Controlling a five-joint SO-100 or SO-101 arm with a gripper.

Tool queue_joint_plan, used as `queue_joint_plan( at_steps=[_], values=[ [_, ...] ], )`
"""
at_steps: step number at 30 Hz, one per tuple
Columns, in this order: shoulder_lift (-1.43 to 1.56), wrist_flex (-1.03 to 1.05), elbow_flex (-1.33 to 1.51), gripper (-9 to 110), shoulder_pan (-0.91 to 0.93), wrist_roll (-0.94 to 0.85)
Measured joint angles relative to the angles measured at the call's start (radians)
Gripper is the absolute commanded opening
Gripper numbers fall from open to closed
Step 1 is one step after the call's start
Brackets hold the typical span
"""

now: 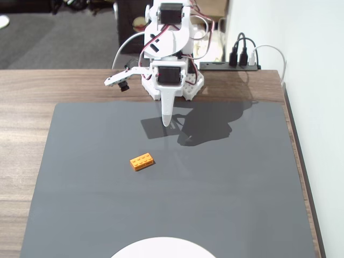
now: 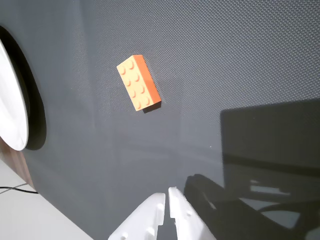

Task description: Grasp a lego block and put it on the plate.

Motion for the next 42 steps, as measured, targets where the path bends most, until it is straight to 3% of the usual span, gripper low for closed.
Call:
queue_joint_plan(
  at_steps=[22,42],
  values=[
    [-0.003,0.000,0.000,0,0.000,-0.003],
    [-0.281,-0.127,-0.032,0,0.064,-0.003]
  ],
)
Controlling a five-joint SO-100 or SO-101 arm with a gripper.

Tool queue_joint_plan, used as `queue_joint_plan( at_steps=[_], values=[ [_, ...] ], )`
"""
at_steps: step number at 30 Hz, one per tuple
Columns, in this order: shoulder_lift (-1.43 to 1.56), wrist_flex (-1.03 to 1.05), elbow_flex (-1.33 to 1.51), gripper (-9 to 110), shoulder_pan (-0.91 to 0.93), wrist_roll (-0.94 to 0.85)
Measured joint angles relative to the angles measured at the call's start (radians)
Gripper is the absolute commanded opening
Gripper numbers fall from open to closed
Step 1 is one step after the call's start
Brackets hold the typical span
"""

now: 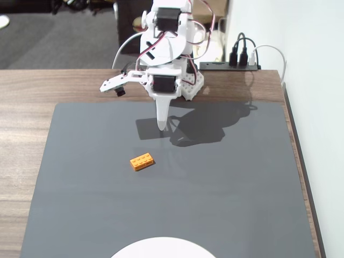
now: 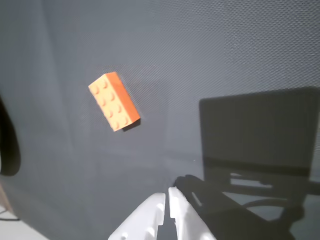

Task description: Grasp a lego block and put it on the plate.

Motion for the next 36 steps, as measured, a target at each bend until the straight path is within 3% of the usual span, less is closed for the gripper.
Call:
queue_joint_plan(
  at_steps=[24,36],
  values=[
    [-0.449,-0.117,-0.209,0,0.069,-0.043],
    [-0.667,-0.014,-0.468,0,0.078,-0.212]
  ],
)
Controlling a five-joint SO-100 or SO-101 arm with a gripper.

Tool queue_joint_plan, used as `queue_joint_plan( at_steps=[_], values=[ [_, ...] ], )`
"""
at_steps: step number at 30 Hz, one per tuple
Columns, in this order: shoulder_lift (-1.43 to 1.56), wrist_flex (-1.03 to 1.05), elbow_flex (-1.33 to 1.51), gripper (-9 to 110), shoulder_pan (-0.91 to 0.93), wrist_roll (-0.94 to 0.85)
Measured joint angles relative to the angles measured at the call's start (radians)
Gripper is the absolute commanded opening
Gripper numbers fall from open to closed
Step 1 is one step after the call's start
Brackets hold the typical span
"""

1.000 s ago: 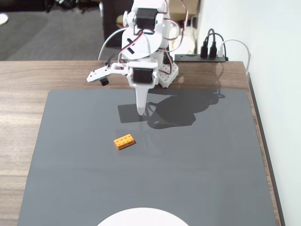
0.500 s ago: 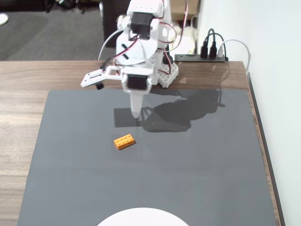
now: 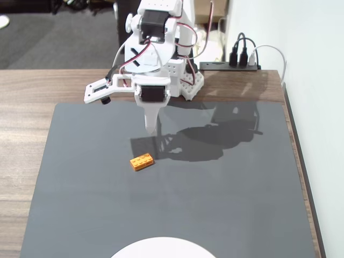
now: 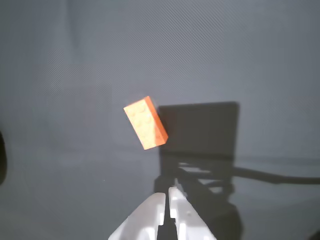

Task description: Grasp a lego block and put it on the plate.

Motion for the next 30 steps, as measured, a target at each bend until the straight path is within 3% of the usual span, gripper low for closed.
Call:
queue_joint_plan(
  at_steps=[17,30],
  values=[
    [-0.196,0.092,-0.218,1,0.098,-0.433],
    [-0.345,0.092,-0.364,2,0.173,-0.476]
  ],
)
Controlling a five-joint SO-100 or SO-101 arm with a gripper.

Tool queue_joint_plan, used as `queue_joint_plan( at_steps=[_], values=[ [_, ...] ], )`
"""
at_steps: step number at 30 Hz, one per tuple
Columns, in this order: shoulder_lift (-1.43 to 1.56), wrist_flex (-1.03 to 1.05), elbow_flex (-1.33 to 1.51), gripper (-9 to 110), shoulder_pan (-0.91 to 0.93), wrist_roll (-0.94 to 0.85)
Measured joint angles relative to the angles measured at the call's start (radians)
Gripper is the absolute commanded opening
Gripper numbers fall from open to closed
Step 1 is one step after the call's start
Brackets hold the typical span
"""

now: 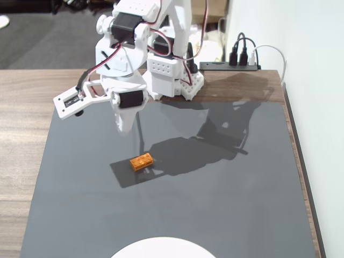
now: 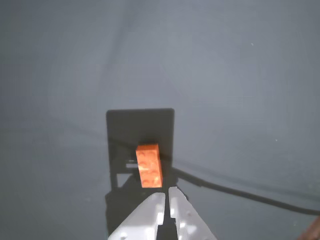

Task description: Grasp a lego block and put it on the plate.

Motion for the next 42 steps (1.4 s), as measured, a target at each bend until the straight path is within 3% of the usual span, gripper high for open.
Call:
queue_joint_plan(
  at_steps=[31,42],
  values=[
    [-0.080,-0.009,-0.032,2,-0.100,0.034],
    [-0.083,-0.011,-0.032,26,-0.123,0.054]
  ],
)
